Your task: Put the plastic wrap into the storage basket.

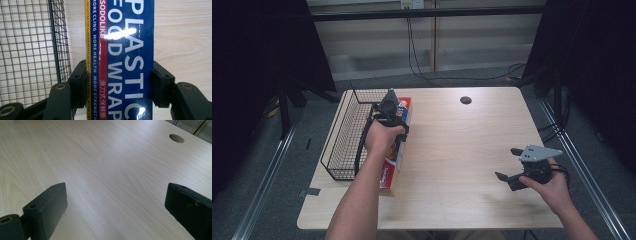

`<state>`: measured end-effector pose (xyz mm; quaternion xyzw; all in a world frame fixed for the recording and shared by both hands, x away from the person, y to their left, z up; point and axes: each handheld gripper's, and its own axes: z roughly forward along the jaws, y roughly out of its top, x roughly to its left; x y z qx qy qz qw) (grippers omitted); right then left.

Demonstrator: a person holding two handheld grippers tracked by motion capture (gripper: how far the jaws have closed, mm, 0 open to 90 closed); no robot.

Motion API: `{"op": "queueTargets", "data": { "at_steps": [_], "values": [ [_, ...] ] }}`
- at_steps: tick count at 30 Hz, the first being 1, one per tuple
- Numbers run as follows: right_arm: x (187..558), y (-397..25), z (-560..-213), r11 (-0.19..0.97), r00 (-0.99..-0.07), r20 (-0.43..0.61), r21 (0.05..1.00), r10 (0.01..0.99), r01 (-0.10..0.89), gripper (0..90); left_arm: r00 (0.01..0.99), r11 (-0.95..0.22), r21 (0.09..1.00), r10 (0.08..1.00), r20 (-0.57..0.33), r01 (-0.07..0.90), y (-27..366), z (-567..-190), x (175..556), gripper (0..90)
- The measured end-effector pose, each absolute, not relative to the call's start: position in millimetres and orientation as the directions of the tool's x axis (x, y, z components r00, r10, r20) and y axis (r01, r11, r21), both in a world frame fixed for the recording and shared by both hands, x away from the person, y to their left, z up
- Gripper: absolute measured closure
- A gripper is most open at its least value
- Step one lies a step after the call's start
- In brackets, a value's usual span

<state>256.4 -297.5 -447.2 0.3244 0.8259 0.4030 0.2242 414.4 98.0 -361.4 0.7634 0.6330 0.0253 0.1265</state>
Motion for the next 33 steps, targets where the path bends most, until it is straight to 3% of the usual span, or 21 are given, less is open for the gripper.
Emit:
{"op": "queueTargets", "data": {
  "at_steps": [33],
  "values": [
    [256.5,-297.3,-447.1,0.465,-0.689,-0.102,0.807,0.717,0.365,4.0,0.164,-0.137,0.209,0.979,-0.118,0.968,124.3,-334.2,415.3,43.0]
  ]
}}
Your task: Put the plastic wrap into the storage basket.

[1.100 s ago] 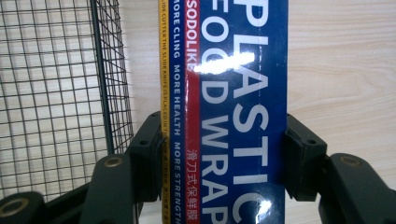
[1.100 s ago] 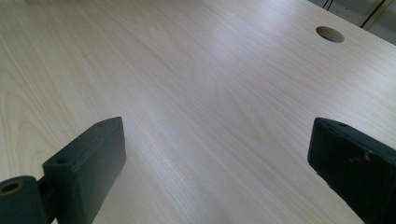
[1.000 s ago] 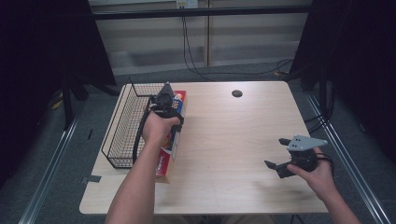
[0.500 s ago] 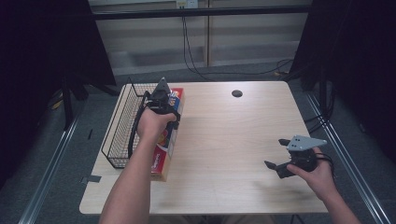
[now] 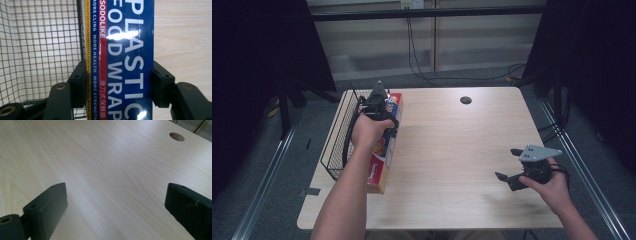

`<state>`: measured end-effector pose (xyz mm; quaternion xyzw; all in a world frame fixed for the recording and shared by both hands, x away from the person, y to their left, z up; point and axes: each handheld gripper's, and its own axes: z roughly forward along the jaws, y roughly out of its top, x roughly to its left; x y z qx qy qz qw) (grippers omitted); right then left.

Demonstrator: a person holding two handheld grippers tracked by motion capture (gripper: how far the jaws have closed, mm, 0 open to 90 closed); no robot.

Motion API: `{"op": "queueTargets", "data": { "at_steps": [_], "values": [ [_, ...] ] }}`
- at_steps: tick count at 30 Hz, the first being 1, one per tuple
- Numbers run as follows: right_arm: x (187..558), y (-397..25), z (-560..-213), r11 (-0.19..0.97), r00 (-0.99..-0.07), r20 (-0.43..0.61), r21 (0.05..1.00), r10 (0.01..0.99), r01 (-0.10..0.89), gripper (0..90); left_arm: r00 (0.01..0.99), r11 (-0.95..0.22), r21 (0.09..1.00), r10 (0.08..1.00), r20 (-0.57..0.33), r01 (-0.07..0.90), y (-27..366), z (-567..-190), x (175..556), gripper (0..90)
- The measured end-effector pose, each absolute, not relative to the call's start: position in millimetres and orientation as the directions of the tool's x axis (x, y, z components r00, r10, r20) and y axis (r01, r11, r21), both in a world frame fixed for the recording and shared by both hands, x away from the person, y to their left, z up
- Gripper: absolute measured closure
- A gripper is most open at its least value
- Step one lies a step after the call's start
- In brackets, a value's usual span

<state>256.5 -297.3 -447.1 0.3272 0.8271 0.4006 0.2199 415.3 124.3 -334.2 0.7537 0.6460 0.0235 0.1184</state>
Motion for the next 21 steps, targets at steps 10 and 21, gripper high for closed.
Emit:
{"op": "queueTargets", "data": {
  "at_steps": [10,21],
  "values": [
    [256.8,-296.7,-446.9,0.472,-0.69,-0.114,0.807,0.715,0.356,4.0,0.154,-0.129,0.205,0.982,-0.11,0.97,134.6,-329.4,415.2,42.9],
    [256.6,-296.3,-447.0,0.481,-0.694,-0.117,0.801,0.711,0.356,4.0,0.135,-0.112,0.201,0.985,-0.105,0.973,146.2,-324.0,414.5,43.0]
  ]
}}
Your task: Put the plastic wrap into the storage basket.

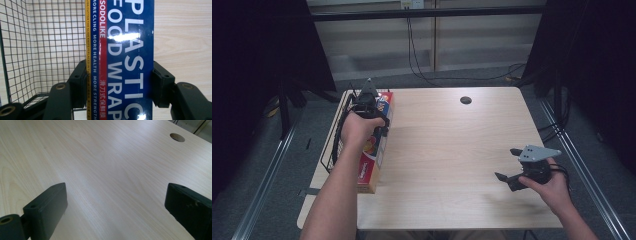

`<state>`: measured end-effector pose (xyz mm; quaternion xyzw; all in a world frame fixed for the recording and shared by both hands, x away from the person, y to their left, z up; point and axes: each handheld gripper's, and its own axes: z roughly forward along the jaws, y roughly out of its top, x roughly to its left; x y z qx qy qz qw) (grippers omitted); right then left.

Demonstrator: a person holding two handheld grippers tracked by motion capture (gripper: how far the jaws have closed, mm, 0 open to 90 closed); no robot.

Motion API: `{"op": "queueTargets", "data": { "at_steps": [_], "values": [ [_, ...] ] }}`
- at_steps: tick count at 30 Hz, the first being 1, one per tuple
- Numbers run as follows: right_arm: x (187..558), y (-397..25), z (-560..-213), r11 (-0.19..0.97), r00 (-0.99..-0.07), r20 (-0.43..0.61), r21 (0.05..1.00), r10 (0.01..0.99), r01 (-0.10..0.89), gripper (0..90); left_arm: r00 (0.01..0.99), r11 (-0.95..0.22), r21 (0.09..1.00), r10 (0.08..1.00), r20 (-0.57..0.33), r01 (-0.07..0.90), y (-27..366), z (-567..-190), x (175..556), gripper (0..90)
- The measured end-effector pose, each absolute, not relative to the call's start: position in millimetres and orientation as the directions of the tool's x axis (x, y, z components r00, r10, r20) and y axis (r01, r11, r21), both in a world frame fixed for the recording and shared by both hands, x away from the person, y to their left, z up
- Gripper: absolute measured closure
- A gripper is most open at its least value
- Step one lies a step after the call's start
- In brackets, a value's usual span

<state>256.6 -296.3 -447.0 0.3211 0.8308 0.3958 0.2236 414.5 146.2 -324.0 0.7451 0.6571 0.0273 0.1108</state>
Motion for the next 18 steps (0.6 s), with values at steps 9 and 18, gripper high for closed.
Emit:
{"op": "queueTargets", "data": {
  "at_steps": [9,18],
  "values": [
    [256.5,-295.8,-447.0,0.483,-0.695,-0.12,0.801,0.709,0.354,4.0,0.127,-0.106,0.193,0.987,-0.102,0.976,153.7,-322.5,414.5,43.0],
    [256.8,-295.0,-447.7,0.489,-0.699,-0.122,0.797,0.705,0.354,4.0,0.112,-0.093,0.186,0.989,-0.094,0.978,162.9,-322.3,414.4,43.0]
  ]
}}
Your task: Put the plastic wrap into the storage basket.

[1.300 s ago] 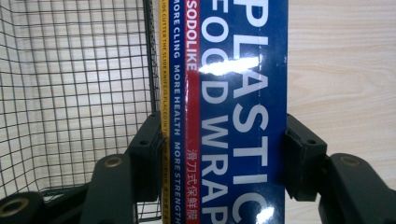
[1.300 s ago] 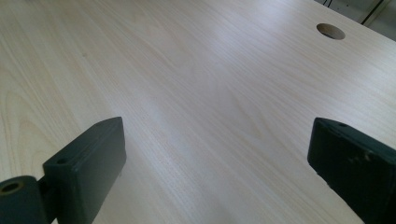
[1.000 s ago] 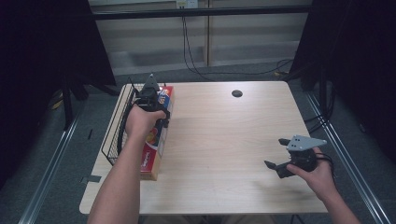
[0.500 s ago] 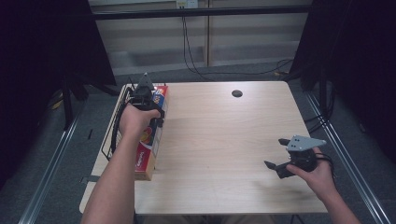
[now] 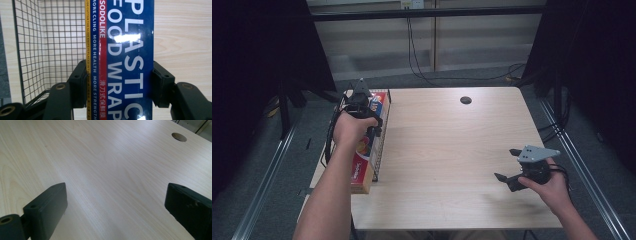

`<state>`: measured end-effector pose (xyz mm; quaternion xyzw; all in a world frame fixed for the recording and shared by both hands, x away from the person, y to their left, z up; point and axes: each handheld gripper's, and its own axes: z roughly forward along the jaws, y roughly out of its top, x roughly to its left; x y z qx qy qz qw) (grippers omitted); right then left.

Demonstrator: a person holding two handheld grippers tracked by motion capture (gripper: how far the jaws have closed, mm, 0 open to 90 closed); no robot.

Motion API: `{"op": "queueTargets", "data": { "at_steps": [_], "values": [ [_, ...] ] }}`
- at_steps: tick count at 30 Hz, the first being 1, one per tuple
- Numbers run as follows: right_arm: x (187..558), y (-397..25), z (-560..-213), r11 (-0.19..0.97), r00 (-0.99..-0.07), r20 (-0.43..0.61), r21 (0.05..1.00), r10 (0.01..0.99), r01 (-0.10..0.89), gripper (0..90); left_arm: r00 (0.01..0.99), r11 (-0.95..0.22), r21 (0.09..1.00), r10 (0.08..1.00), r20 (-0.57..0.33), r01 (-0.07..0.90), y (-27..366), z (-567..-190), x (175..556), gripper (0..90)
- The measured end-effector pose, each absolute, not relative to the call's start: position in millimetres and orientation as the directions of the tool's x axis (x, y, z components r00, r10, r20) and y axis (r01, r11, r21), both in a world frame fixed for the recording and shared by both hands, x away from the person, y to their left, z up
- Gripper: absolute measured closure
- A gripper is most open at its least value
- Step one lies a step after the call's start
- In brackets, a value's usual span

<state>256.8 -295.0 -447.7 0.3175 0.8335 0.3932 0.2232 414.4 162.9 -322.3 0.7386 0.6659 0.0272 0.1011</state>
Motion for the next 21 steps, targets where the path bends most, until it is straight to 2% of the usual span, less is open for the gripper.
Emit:
{"op": "queueTargets", "data": {
  "at_steps": [21],
  "values": [
    [257.1,-294.8,-448.1,0.484,-0.698,-0.119,0.801,0.706,0.353,4.0,0.088,-0.072,0.193,0.993,-0.078,0.979,178.6,-324.0,414.9,43.0]
  ]
}}
